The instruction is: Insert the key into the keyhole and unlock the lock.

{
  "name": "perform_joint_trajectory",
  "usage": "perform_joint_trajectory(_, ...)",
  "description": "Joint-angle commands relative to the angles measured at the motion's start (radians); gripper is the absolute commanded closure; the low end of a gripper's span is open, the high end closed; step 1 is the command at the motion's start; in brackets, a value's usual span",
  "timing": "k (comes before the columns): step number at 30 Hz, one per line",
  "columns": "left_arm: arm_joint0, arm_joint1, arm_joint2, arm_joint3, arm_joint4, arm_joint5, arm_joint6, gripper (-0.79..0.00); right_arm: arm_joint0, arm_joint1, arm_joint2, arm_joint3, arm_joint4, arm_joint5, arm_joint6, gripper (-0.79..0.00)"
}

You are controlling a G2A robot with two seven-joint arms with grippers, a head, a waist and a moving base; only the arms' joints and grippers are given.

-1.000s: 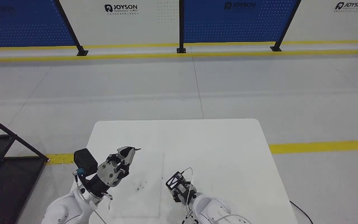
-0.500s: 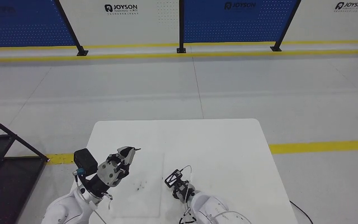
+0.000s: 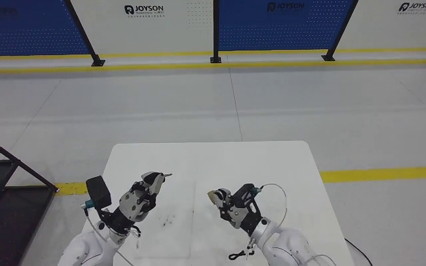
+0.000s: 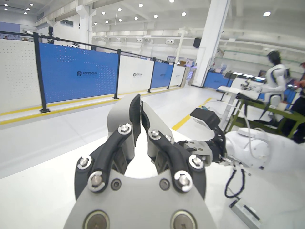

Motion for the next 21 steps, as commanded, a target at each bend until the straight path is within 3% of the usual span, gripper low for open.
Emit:
perform_joint_trajectory(1,-0.005,-0.002,0.023,0.019,-0.042,-0.037,0.021,0.000,-0.016,0.007,0.043,-0.010,0.101,-0.077,-0.006,0.000)
perform_joint_trajectory(4,-0.009,-0.004,0.042,0.028,-0.065,-0.039,0.028,0.000,-0.023,0.016,0.087,-0.014,0.179,-0.152,0.009,0.000)
perform_joint_trajectory(17,-0.009,-0.004,0.042,0.028,-0.065,-0.039,0.028,0.000,-0.023,0.016,0.087,-0.014,0.179,-0.152,0.009,0.000)
perform_joint_trajectory(21,-0.029,-0.008,0.081,0.026,-0.132,-0.017,0.001,0.000,-0.007,0.009,0.067,0.010,0.293,-0.130,-0.034,0.000)
